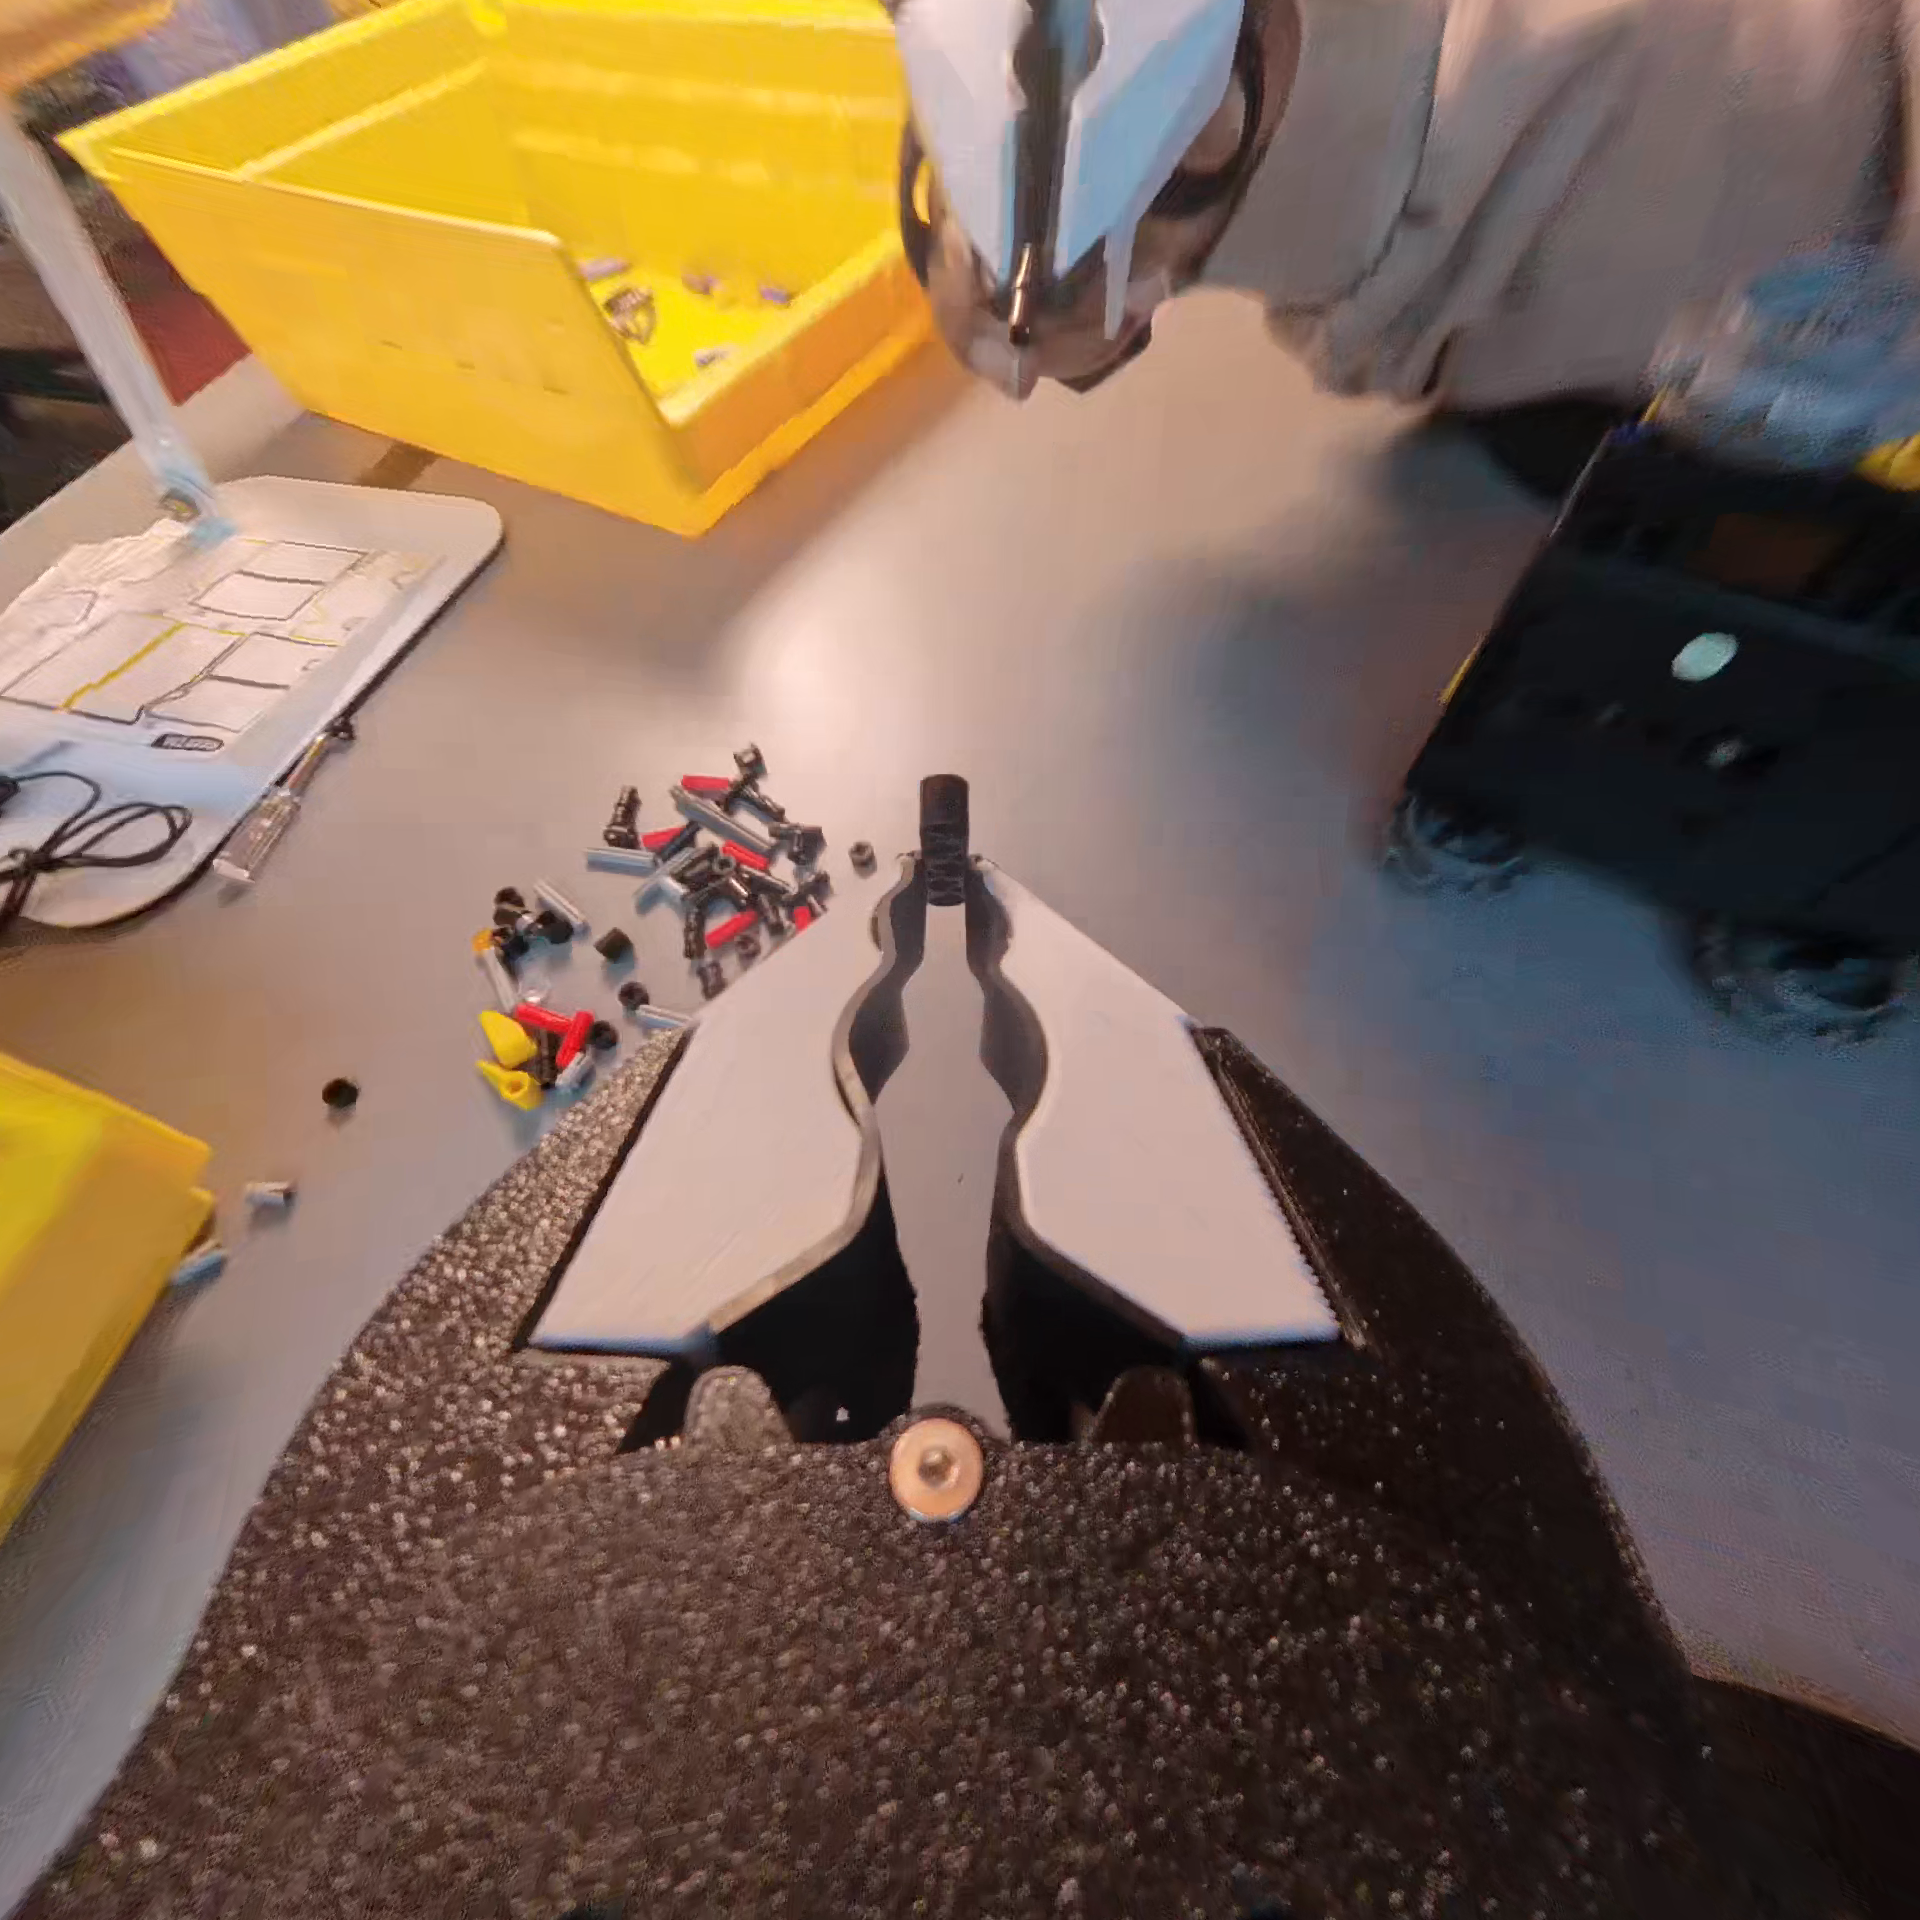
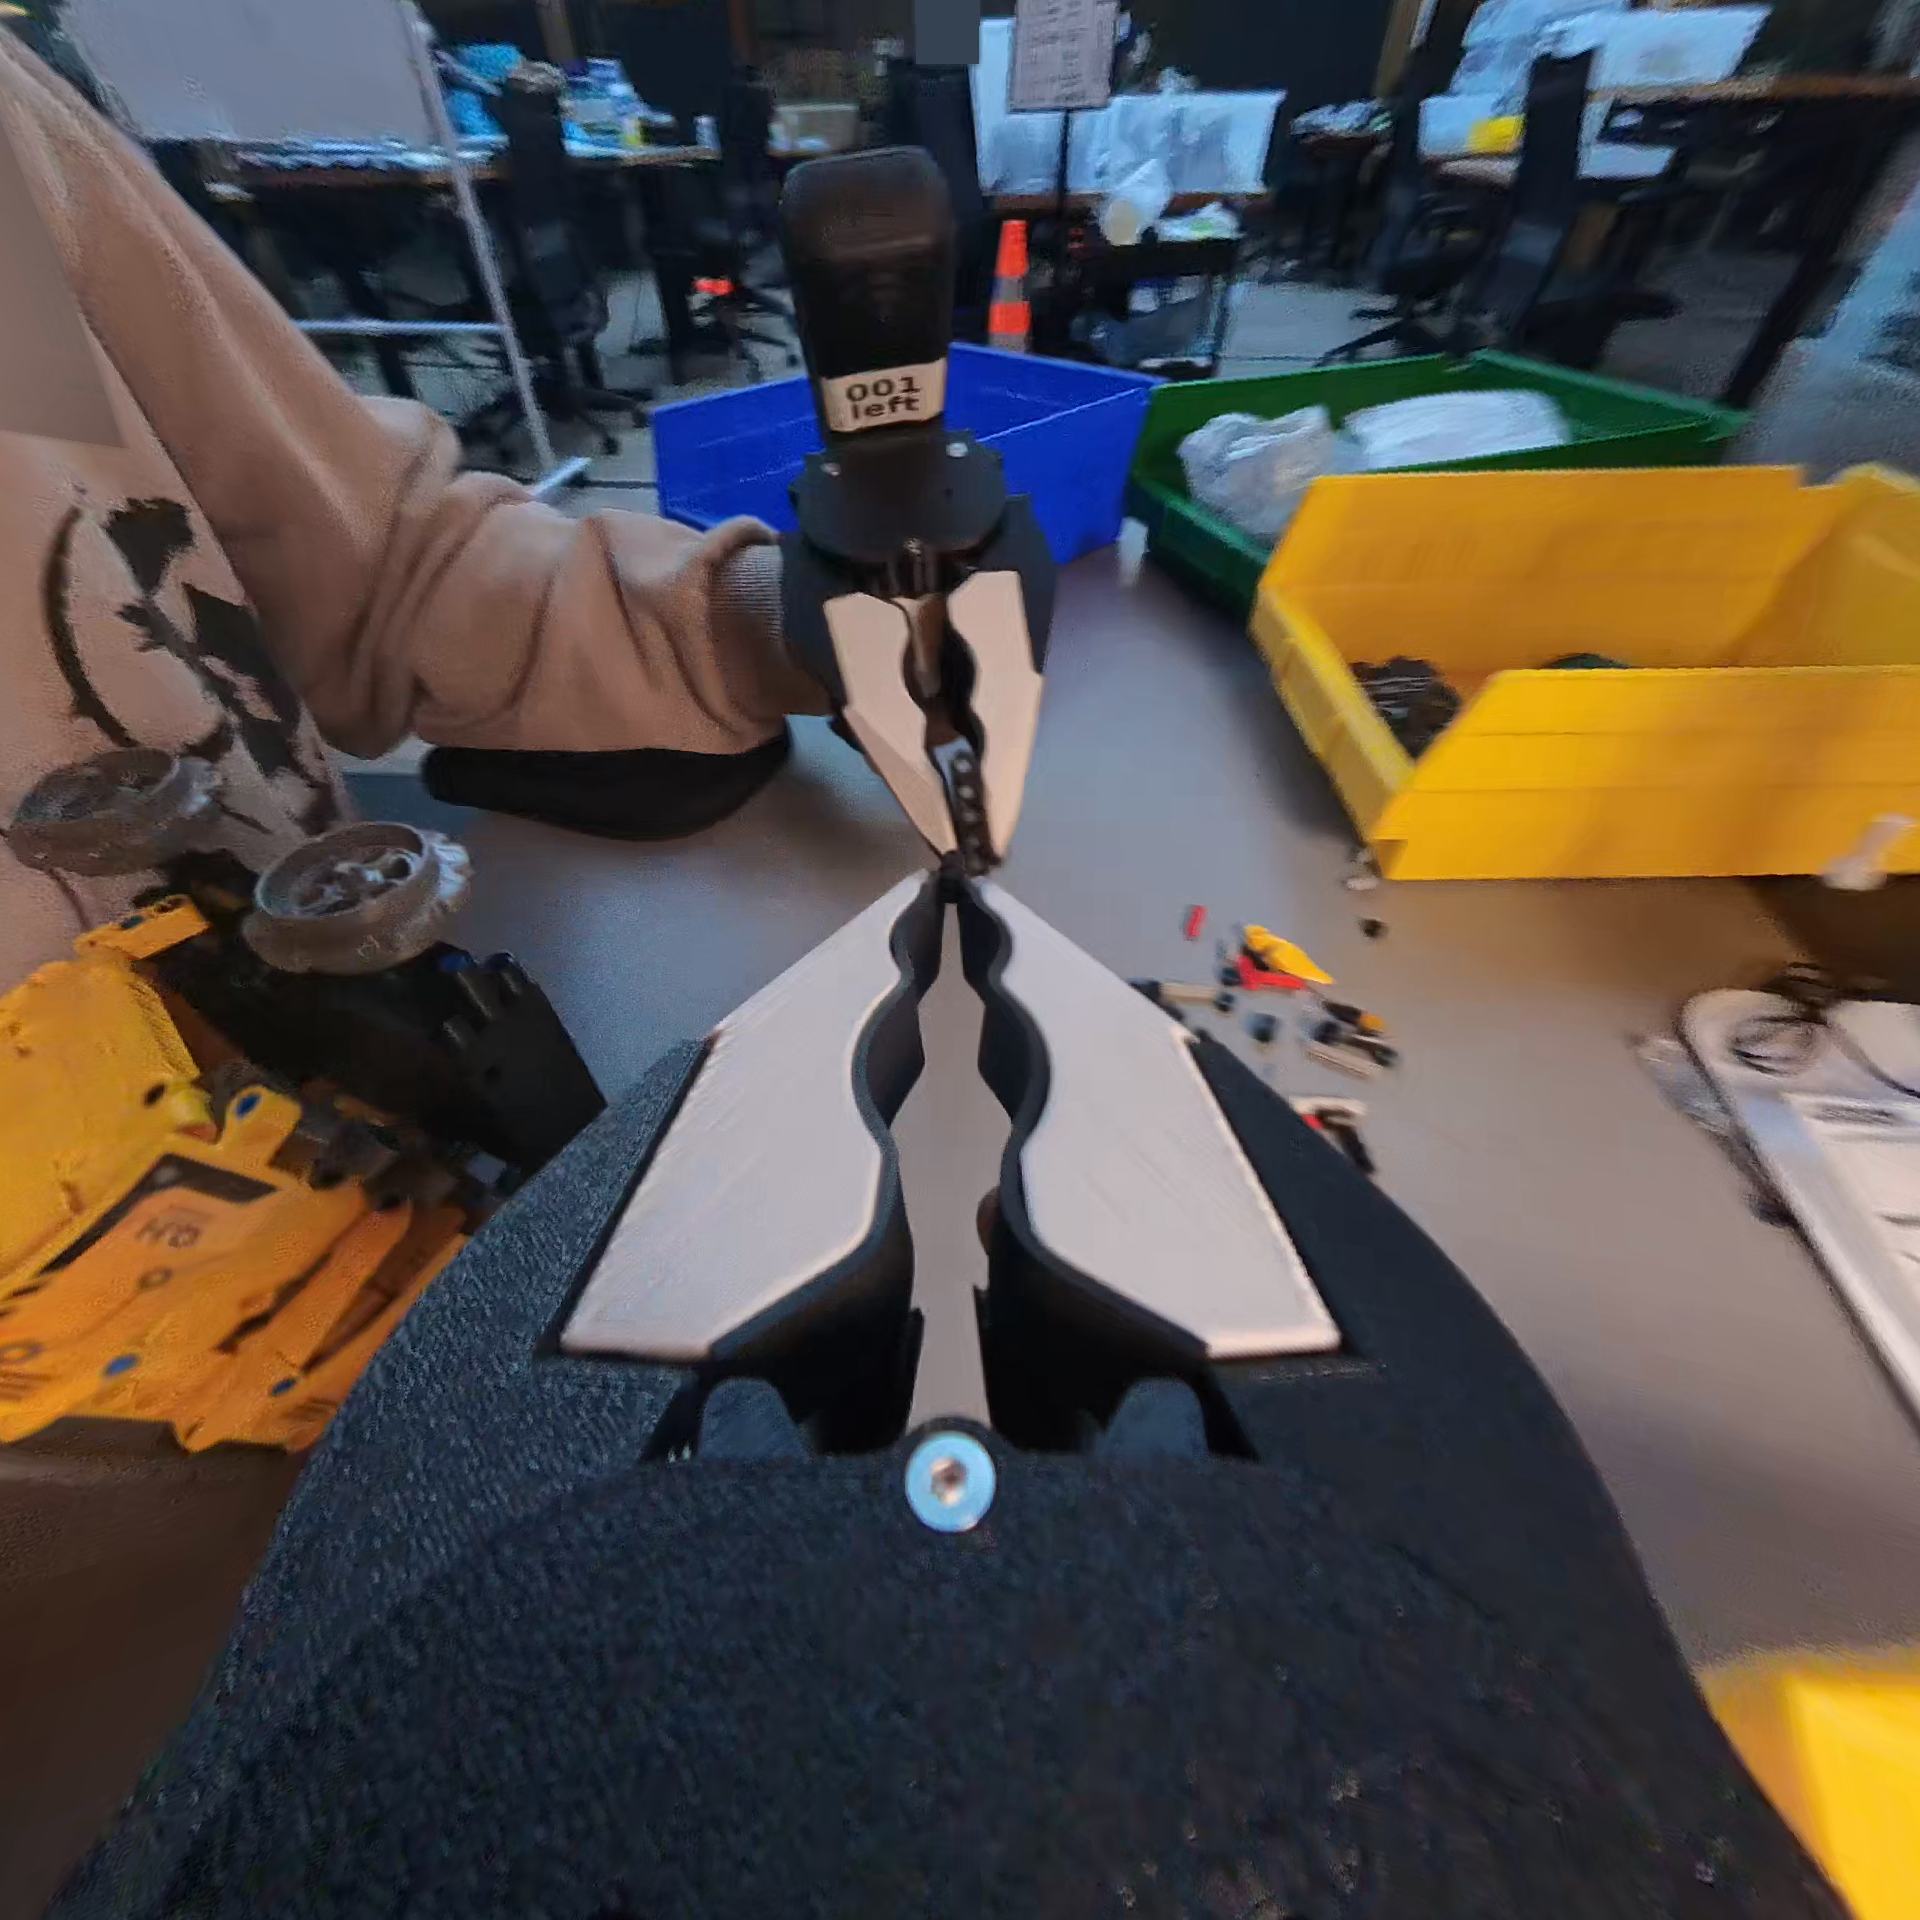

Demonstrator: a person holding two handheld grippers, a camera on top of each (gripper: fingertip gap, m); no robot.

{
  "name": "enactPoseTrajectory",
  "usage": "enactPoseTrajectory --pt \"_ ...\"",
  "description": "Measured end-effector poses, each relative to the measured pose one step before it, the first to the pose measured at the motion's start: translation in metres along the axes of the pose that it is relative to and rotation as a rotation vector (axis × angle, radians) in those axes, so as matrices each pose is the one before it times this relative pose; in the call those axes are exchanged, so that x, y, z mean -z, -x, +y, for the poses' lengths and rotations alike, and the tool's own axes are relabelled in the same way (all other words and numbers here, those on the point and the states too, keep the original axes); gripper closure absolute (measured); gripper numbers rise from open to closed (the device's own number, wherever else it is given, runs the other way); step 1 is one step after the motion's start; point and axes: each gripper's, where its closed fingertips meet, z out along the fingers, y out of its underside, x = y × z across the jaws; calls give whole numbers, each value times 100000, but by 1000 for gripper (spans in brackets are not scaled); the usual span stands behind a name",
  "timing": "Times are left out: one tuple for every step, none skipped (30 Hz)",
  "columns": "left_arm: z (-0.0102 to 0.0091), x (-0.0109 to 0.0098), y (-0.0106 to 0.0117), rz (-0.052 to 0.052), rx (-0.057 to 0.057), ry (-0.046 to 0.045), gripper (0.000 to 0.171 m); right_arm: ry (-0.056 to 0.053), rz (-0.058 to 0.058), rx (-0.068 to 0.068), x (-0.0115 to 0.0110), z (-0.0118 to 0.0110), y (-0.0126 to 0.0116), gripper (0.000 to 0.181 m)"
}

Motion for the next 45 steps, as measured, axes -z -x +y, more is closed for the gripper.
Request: enactPoseTrajectory --pt "-895 638 310 -108 2512 -4665 164 1786 6327 2398 1481 -59 -1037 181" --pt "-483 -154 40 -900 -1295 -777 164 441 3885 1049 449 43 -578 181" --pt "-135 -633 -227 585 -186 187 164 1533 2476 394 -321 405 -402 180" --pt "25 -679 -290 969 385 537 164 3588 1291 274 -763 759 -261 180" --pt "57 -431 -218 548 -282 723 164 2537 1816 482 -850 528 -395 180" --pt "-56 -121 98 -834 -29 -430 164 1584 2578 -605 -747 289 -624 180" --pt "-161 96 287 -1426 1219 -1780 164 2681 1372 -1249 -756 378 -525 179" --pt "-146 141 285 -1192 1818 -1875 164 3736 2694 -438 -817 489 -677 179" --pt "-118 126 280 -1579 1480 -1571 164 1967 4483 564 -881 249 -850 179" --pt "-175 96 274 -1919 1372 -1640 164 2191 2771 -435 -952 327 -553 179" --pt "-187 83 238 -1641 1450 -1495 164 4271 2380 -818 -1014 686 -491 179" --pt "-125 56 273 -1603 1390 -1037 164 4493 2918 125 -982 783 -542 179" --pt "-39 17 248 -1215 1059 -456 164 2724 1479 1055 -928 550 -246 179" --pt "60 -9 164 -590 661 10 164 1963 2144 542 -849 383 -309 179" --pt "63 -17 142 -564 324 -25 164 2084 1353 1141 -764 355 -145 179" --pt "27 -7 96 -439 108 -273 164 2075 833 1416 -647 329 -44 174" --pt "9 -11 19 -55 135 -415 164 1712 975 653 -505 270 -81 168" --pt "3 4 -33 206 150 -422 164 171 -353 -49 -284 45 87 165" --pt "8 -18 -48 225 -67 -331 164 -1209 -609 -959 -45 -168 99 164" --pt "29 -15 -71 262 -308 -167 164 -1913 -91 -1039 204 -308 -33 160" --pt "50 -31 -43 102 -362 137 164 -2848 -939 -468 467 -494 63 157" --pt "53 -35 -31 -97 -530 257 164 -4710 -2351 -496 749 -844 286 156" --pt "40 -53 -41 -136 -808 277 164 -6257 -3582 -1221 956 -1152 507 156" --pt "11 -64 -69 -185 -899 254 164 -6420 -4402 -2163 1045 -1274 700 156" --pt "-1 -71 -110 -118 -1052 182 164 -5539 -4443 -2385 991 -1237 836 156" --pt "-15 -82 -180 187 -1057 201 164 -4504 -4767 -1397 848 -1080 1081 156" --pt "-40 -103 -226 388 -1101 -103 164 -3139 -5174 -236 640 -821 1330 156" --pt "-106 -106 -289 638 -1327 -530 164 -1368 -4294 687 362 -498 1298 157" --pt "-117 -120 -356 973 -1444 -637 164 8 -3186 1601 80 -214 1177 157" --pt "-202 -84 -415 1431 -1688 -1230 164 1453 -2323 2329 -145 42 991 157" --pt "-308 -51 -410 1371 -1848 -1869 164 1829 -1150 2600 -288 71 731 158" --pt "-369 -4 -369 1062 -2163 -2308 164 1496 -595 2559 -351 23 553 158" --pt "-360 7 -411 1317 -2194 -2171 164 1044 81 2149 -368 -59 336 159" --pt "-215 -15 -317 780 -1436 -1054 164 139 251 1575 -311 -182 224 160" --pt "-136 -43 -255 606 -958 -590 164 -15 -84 904 -250 -174 208 164" --pt "-82 -72 -263 871 -672 -484 164 542 102 663 -165 -64 124 172" --pt "-10 -78 -153 365 -341 -55 164 1096 273 1295 -65 24 91 175" --pt "73 -51 -54 75 -227 487 164 1634 670 1837 7 84 60 175" --pt "147 -30 -53 294 -138 997 164 2356 931 2473 81 115 52 175" --pt "234 -7 37 -80 105 1439 163 2971 1978 3812 141 99 -44 176" --pt "210 20 63 -117 26 1269 159 3307 3644 5421 204 60 -230 176" --pt "67 89 6 376 328 354 156 4506 4619 6674 234 195 -374 176" --pt "-78 119 -11 734 933 -550 155 5731 4457 7300 210 443 -364 176" --pt "-157 128 -3 871 1675 -1097 154 5338 4015 7174 170 497 -288 177" --pt "-253 109 -12 1226 2884 -1783 154 3658 3773 6394 127 374 -222 177"
